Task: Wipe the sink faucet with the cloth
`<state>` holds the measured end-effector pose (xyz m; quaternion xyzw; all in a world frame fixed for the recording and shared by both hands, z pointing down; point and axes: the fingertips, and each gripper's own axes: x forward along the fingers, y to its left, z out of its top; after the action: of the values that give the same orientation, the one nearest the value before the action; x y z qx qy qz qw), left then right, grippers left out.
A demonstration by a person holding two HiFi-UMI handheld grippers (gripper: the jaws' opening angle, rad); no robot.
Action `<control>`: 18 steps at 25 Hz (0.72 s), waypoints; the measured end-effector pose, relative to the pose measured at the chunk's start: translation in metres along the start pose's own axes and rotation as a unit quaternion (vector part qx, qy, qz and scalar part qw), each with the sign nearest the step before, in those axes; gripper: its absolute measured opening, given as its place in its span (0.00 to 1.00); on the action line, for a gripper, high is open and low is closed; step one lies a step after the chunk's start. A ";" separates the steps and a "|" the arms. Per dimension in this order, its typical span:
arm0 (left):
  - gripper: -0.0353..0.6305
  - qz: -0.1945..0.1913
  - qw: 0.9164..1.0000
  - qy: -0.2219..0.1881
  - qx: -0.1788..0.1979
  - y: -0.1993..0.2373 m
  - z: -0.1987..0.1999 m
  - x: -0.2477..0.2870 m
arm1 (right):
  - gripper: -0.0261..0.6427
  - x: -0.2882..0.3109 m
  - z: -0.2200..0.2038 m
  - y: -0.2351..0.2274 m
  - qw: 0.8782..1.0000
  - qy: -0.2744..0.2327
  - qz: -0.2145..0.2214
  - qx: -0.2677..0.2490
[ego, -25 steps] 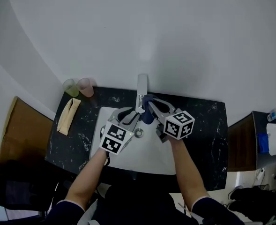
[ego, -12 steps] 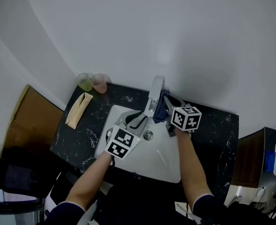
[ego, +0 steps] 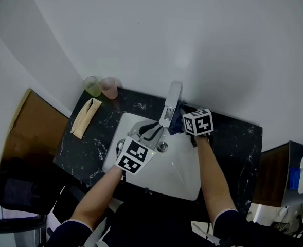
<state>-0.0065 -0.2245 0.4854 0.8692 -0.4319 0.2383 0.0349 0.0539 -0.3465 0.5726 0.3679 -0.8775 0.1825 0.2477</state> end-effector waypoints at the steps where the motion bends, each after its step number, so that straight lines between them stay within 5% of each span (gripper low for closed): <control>1: 0.14 0.000 1.000 -0.001 0.000 0.000 0.000 0.000 | 0.08 0.000 0.001 0.000 1.000 -0.001 0.003 0.003; 6: 0.14 -0.005 1.000 -0.003 0.001 0.000 -0.001 0.000 | 0.08 -0.020 0.031 0.001 0.996 -0.072 0.022 0.037; 18: 0.14 -0.007 1.000 0.006 0.005 -0.001 -0.005 0.002 | 0.08 -0.094 0.124 0.028 0.977 -0.206 0.047 -0.003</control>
<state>-0.0066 -0.2244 0.4906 0.8708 -0.4247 0.2453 0.0349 0.0531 -0.3379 0.4147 0.3552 -0.9266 0.1114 0.0542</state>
